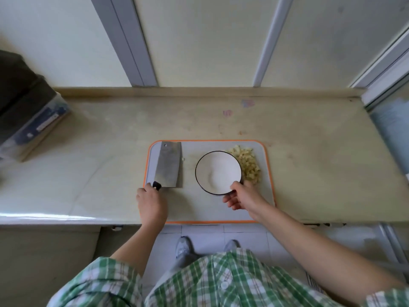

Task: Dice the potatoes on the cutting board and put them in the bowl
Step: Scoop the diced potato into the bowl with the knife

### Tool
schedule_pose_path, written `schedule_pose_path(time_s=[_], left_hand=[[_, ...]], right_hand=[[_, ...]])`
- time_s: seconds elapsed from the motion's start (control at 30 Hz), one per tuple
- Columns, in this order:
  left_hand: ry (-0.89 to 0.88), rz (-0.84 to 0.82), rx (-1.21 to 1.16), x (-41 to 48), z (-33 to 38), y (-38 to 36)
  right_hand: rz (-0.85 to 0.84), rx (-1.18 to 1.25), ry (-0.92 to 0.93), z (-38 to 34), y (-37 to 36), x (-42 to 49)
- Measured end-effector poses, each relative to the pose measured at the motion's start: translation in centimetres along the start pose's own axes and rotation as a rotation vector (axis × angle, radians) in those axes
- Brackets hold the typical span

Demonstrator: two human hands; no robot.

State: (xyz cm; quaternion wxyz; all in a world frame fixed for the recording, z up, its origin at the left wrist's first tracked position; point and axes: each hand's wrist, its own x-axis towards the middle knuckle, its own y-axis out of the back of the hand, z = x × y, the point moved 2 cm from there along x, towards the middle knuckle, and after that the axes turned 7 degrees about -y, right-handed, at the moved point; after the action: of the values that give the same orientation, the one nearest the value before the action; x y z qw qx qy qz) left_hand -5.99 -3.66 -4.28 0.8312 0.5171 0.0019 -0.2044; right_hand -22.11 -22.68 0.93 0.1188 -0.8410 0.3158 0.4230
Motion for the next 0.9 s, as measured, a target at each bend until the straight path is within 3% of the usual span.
schedule_pose_path(time_s=[0.3, 0.5, 0.6, 0.67, 0.7, 0.77, 0.9], left_hand=[[0.046, 0.019, -0.55, 1.7, -2.5, 3.8], [-0.044, -0.112, -0.885, 1.8, -1.4, 6.0], [-0.188, -0.152, -0.883, 1.9, -0.1, 6.7], [-0.239, -0.191, -0.888, 2.0, 1.1, 6.6], [-0.252, -0.221, -0.905, 1.9, 1.9, 6.5], [-0.285, -0.303, -0.951, 1.7, 3.5, 6.4], [-0.384, -0.551, -1.018, 0.6, 6.2, 6.0]], right_hand=[[-0.047, -0.028, -0.05, 0.7, -7.0, 1.8], [-0.195, 0.047, -0.126, 0.0, -11.2, 2.0], [0.089, -0.177, -0.046, -1.0, -10.6, 1.9], [0.361, -0.241, 0.16, -2.1, -9.5, 1.5], [0.38, -0.198, 0.275, -2.7, -9.3, 1.2], [0.243, -0.062, 0.387, -3.9, -9.6, 0.6], [-0.046, 0.181, 0.338, -5.4, -10.4, -0.2]])
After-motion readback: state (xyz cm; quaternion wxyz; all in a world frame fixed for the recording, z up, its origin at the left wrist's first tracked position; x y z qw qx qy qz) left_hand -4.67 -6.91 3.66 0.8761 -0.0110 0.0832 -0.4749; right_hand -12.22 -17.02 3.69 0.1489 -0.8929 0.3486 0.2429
